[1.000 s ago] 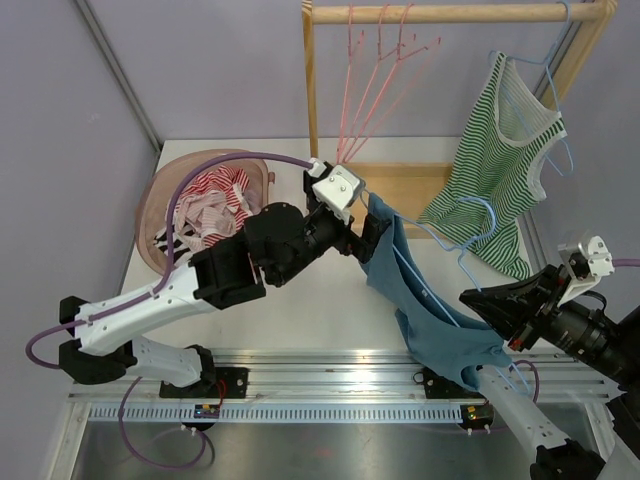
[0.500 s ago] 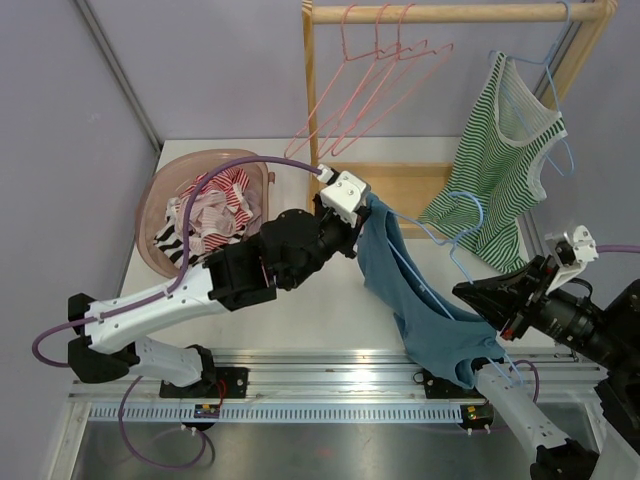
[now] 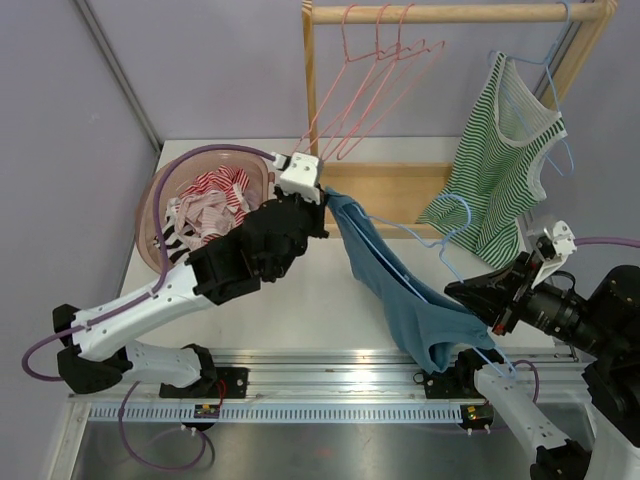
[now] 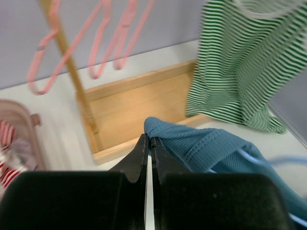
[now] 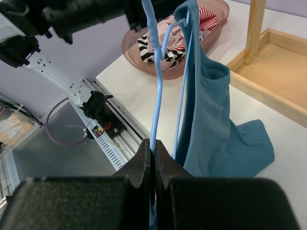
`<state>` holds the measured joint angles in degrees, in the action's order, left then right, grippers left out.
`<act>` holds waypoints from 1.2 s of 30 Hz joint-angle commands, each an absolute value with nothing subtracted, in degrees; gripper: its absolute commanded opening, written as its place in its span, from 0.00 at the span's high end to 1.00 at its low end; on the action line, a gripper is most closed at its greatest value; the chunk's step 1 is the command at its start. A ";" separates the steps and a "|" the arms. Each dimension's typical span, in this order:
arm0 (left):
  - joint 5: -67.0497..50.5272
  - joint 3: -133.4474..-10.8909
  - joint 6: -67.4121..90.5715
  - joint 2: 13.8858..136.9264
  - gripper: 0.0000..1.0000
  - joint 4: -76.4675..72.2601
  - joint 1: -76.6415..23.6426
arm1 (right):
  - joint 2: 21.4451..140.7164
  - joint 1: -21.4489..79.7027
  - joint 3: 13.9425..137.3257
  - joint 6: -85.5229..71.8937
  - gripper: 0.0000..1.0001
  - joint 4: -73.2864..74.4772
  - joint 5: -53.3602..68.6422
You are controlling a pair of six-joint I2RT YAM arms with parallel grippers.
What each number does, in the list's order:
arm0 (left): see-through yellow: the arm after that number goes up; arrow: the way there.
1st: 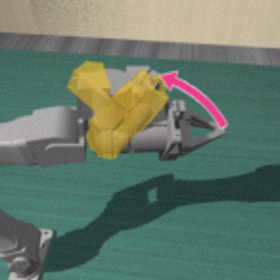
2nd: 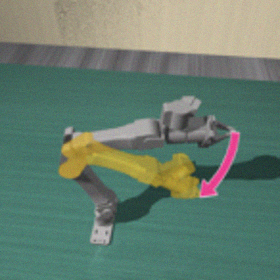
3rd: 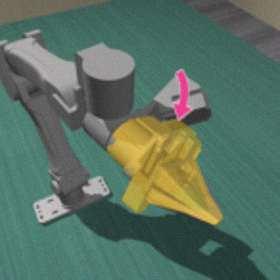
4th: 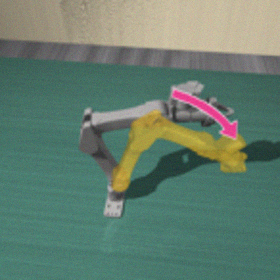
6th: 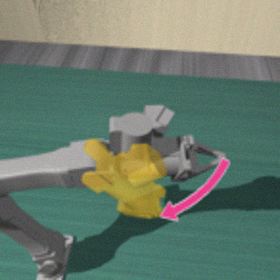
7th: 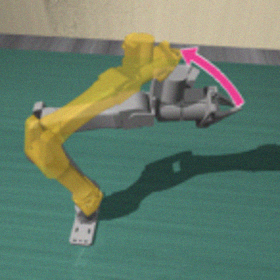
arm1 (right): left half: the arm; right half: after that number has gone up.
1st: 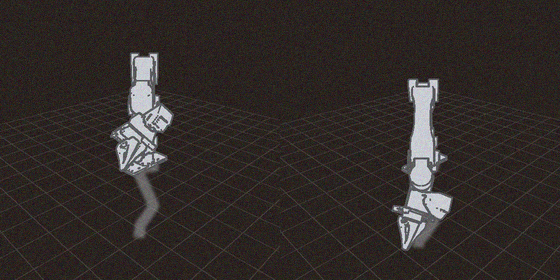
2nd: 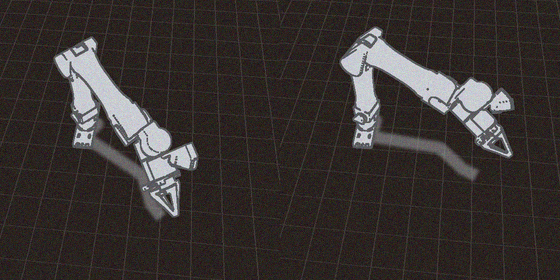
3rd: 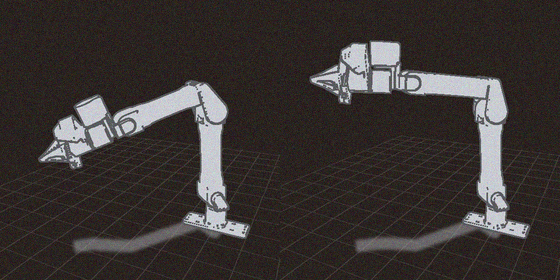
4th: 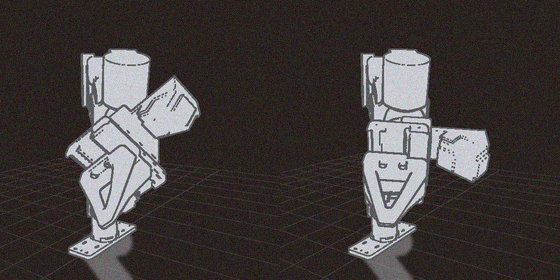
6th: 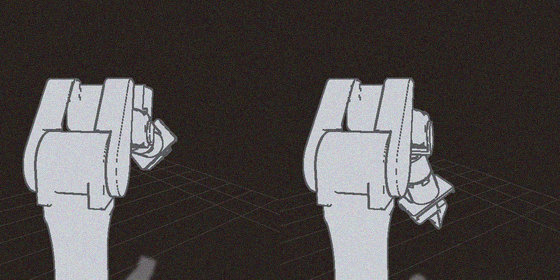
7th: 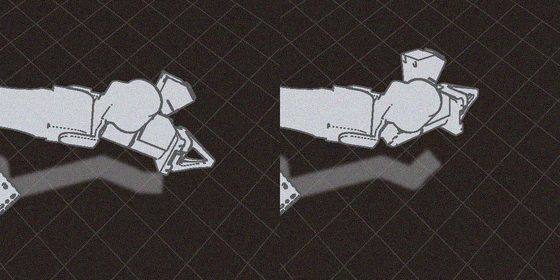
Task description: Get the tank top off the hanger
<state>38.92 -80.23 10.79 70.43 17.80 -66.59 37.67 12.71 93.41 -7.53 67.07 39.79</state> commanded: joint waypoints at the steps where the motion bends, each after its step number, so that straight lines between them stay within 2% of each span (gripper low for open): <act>1: 50.18 -78.94 20.99 65.75 1.00 21.51 -60.32 | 36.39 13.01 92.99 -4.93 1.00 64.51 45.34; 6: 45.12 -74.28 26.89 60.48 1.00 23.56 -53.10 | 35.07 13.45 92.81 -3.95 1.00 63.20 49.05; 9: 39.58 -71.03 25.06 57.84 1.00 20.75 -53.00 | 33.67 13.45 89.15 -6.83 1.00 56.37 47.82; 10: 31.81 -69.80 24.27 57.14 1.00 17.70 -53.17 | 32.88 13.45 86.86 -9.29 1.00 47.72 47.03; 12: 24.73 -64.46 22.51 54.06 1.00 13.91 -53.70 | 29.28 13.45 77.76 -18.22 1.00 36.18 45.80; 13: 17.82 -62.25 21.72 52.83 1.00 9.36 -54.75 | 28.05 13.45 74.39 -21.24 1.00 23.59 45.36; 15: 7.98 -56.90 19.26 50.02 1.00 5.29 -57.11 | 25.41 13.45 63.93 -31.74 1.00 9.56 42.90; 16: 5.39 -55.39 18.47 49.31 1.00 1.97 -58.26 | 25.05 13.45 60.68 -35.21 1.00 -4.69 42.02; 20: -1.40 -50.37 16.26 48.51 1.00 -1.23 -64.15 | 28.90 13.36 46.97 -49.01 1.00 -32.91 33.44; 24: 3.04 -45.28 17.21 49.22 1.00 -0.44 -67.23 | 32.69 13.45 40.97 -49.40 1.00 -51.38 20.77; 25: 5.25 -42.83 18.10 49.04 1.00 -0.27 -67.32 | 33.04 13.53 41.22 -47.22 1.00 -49.15 19.09; 26: 7.97 -42.19 18.89 48.87 1.00 -0.18 -67.41 | 32.52 13.45 45.05 -38.15 1.00 -42.95 16.81; 27: 15.05 -41.67 20.64 48.69 1.00 2.00 -67.41 | 32.26 13.45 48.22 -33.97 1.00 -34.28 15.13; 28: 18.86 -41.57 21.79 48.87 1.00 6.02 -67.41 | 32.26 13.53 51.38 -30.62 1.00 -17.57 13.12; 29: 22.12 -42.27 22.84 49.13 1.00 8.41 -67.41 | 32.26 13.54 55.68 -24.41 1.00 -11.49 9.79; 33: 36.87 -45.26 28.54 51.15 1.00 18.70 -66.89 | 32.43 13.45 60.28 -18.47 1.00 5.16 3.52; 36: 38.59 -49.37 32.33 54.57 1.00 26.26 -62.78 | 38.39 13.45 67.83 -15.74 1.00 16.58 -1.48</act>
<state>28.25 -43.81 26.26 52.36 19.97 -66.13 33.17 13.13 62.04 -23.35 1.32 7.90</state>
